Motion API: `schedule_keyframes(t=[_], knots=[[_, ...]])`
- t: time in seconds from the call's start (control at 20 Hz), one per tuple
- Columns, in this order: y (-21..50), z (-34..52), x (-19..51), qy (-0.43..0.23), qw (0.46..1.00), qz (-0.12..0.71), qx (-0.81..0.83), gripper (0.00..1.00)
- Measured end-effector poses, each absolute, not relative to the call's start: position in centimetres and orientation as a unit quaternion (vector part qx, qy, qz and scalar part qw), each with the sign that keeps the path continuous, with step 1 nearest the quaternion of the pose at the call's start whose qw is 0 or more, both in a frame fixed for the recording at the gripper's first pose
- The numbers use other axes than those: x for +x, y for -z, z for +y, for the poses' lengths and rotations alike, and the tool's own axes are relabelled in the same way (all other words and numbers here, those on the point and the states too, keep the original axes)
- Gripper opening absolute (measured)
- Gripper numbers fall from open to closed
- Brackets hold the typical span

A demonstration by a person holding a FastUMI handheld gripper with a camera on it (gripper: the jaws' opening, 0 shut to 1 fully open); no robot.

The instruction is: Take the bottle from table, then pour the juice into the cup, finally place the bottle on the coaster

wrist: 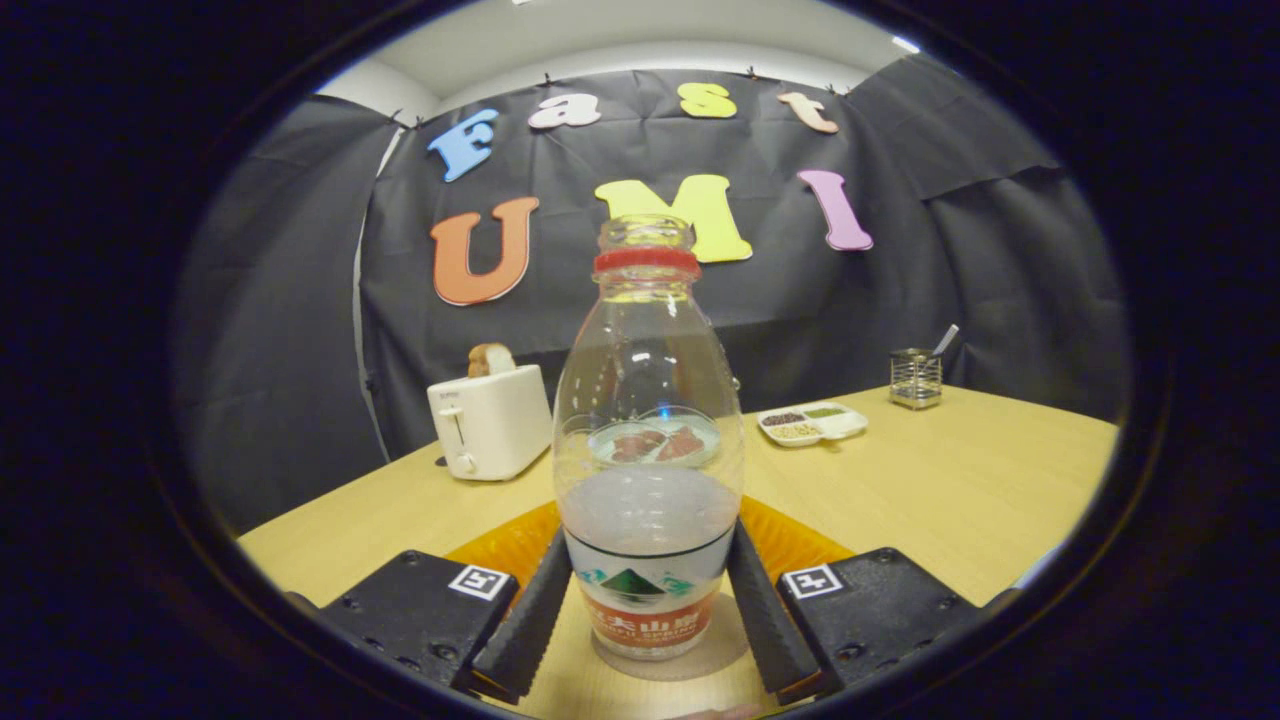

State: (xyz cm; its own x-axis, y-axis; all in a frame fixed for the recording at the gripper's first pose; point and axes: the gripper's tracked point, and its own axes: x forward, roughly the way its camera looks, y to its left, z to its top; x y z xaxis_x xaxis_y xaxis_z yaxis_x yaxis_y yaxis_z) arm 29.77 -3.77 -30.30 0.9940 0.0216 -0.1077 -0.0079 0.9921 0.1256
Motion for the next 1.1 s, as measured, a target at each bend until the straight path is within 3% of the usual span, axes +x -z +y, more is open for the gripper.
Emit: schedule_keyframes(t=[0.2, 0.5, 1.1], knots=[[29.4, -3.8, 29.3, -0.008, 0.997, 0.049, 0.061, 0.95], [25.2, -3.8, 26.8, 0.003, 1.000, 0.012, 0.028, 1.00], [19.6, -2.2, 23.8, -0.013, 0.999, -0.014, 0.037, 1.00]])
